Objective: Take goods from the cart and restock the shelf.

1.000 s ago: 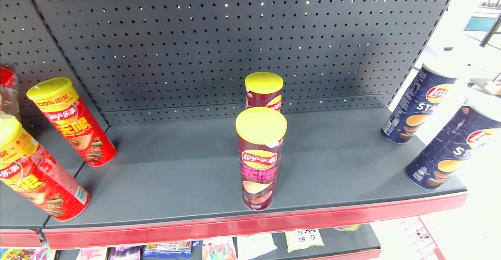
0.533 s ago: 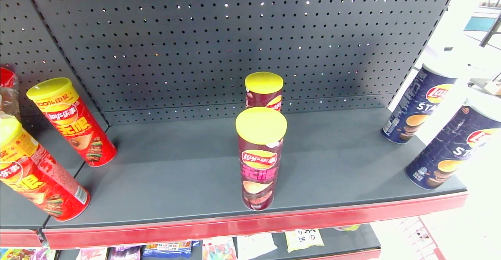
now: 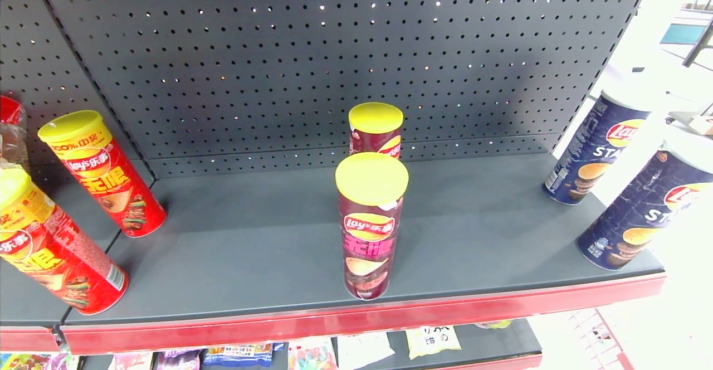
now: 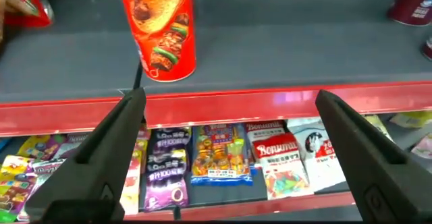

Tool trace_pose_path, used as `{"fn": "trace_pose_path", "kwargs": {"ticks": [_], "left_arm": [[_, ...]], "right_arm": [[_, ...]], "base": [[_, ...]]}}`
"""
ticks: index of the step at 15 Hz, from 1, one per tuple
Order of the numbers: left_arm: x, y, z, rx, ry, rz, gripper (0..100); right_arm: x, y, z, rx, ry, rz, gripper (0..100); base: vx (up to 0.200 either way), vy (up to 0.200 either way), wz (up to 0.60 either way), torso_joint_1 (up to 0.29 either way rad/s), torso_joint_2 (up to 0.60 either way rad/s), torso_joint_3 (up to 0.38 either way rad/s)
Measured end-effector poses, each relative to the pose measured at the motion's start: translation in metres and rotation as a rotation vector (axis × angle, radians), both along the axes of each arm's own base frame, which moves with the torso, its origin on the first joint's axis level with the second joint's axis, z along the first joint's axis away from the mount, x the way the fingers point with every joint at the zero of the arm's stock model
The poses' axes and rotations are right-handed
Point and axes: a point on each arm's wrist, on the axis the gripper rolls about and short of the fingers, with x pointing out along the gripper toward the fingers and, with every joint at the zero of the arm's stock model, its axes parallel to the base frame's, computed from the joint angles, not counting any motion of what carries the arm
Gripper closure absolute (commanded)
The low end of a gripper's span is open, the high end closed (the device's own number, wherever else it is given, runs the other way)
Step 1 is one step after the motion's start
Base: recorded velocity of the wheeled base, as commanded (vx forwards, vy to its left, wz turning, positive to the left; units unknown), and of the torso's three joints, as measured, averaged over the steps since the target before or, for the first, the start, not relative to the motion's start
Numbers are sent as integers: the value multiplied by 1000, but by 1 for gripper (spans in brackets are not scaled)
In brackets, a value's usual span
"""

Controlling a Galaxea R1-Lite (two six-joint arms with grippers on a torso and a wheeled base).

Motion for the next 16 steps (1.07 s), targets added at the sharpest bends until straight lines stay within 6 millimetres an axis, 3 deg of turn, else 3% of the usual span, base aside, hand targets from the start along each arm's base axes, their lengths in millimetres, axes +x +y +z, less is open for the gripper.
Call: {"fn": "trace_pose_path", "kwargs": {"ticks": [4, 8, 16], "left_arm": [[0, 0, 0, 1, 0, 0, 0], [0, 0, 0, 3, 0, 0, 0], [0, 0, 0, 3, 0, 1, 0]], "right_arm": [[0, 0, 0, -1, 0, -1, 0], [0, 0, 0, -1, 1, 0, 0], [0, 0, 0, -3, 2, 1, 0]], "base": [[0, 0, 0, 0, 0, 0], [-200, 0, 0, 12, 1, 0], [0, 0, 150, 1, 2, 0]]}}
